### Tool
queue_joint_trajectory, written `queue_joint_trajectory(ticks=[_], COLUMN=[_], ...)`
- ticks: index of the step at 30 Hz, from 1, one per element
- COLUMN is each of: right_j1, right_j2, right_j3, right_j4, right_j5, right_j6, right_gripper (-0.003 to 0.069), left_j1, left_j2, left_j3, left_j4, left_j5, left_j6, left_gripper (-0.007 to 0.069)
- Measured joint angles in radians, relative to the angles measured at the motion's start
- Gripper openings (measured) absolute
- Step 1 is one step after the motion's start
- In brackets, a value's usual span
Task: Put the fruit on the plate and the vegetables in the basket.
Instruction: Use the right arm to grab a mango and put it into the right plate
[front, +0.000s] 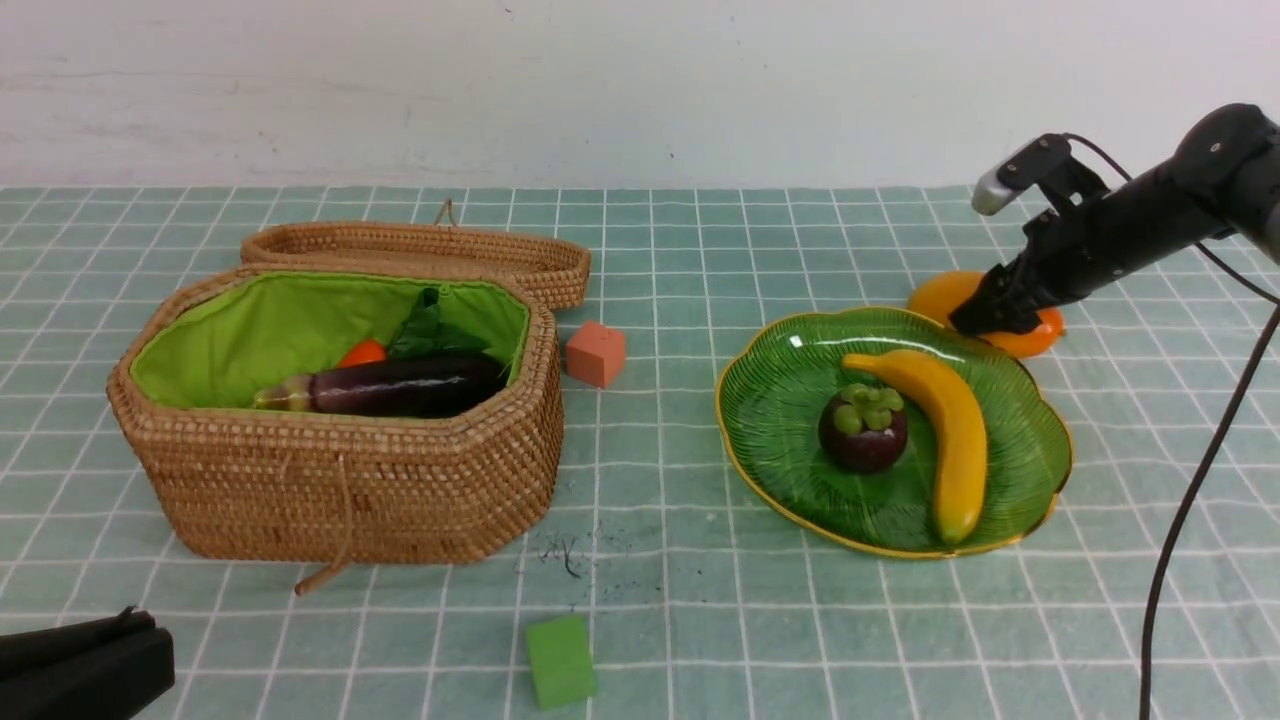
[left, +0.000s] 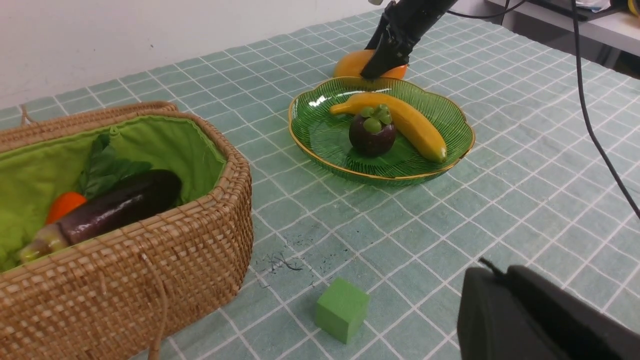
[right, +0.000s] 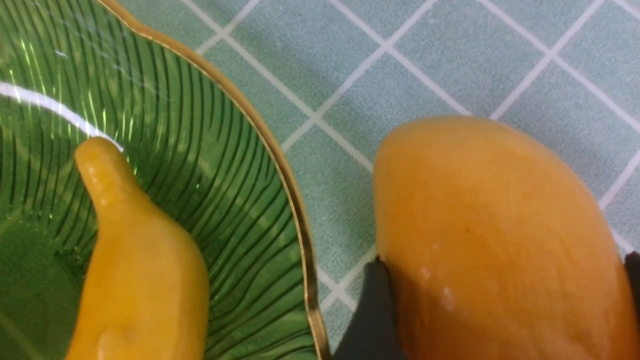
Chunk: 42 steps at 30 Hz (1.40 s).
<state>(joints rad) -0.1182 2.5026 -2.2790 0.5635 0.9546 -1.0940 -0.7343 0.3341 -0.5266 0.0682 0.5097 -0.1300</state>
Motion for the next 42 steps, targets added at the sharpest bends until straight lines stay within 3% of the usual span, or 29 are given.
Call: queue_joint_trajectory(ticks=[7, 17, 23, 35, 42], right_j1=[0.0, -0.007, -0.023, -0.009, 0.094], right_j2=[-0.011, -0.054, -0.135, -0.383, -0.598], right_j3=[0.001, 0.001, 0.003, 0.027, 0.335], right_j4=[-0.033, -0.085, -0.177, -0.153, -0.152], right_j5=[-0.008, -0.014, 0.09, 0.285, 0.289], right_j6=[0.012, 0.126, 0.303, 0.615, 0.693], right_gripper=[0.0561, 0.0561, 0.0561, 0.0561, 0.0561], left_j1=[0.0, 0.0, 0.0, 0.0, 0.0], left_j2=[0.0, 0.0, 0.0, 0.0, 0.0], left_j3=[0.0, 0.0, 0.0, 0.0, 0.0], left_j4=[0.0, 0.0, 0.0, 0.0, 0.003], left_j5=[0.0, 0.0, 0.0, 0.0, 0.0], left_j6=[0.0, 0.0, 0.0, 0.0, 0.0], left_gripper=[0.0039, 0.0039, 0.0039, 0.0039, 0.0041])
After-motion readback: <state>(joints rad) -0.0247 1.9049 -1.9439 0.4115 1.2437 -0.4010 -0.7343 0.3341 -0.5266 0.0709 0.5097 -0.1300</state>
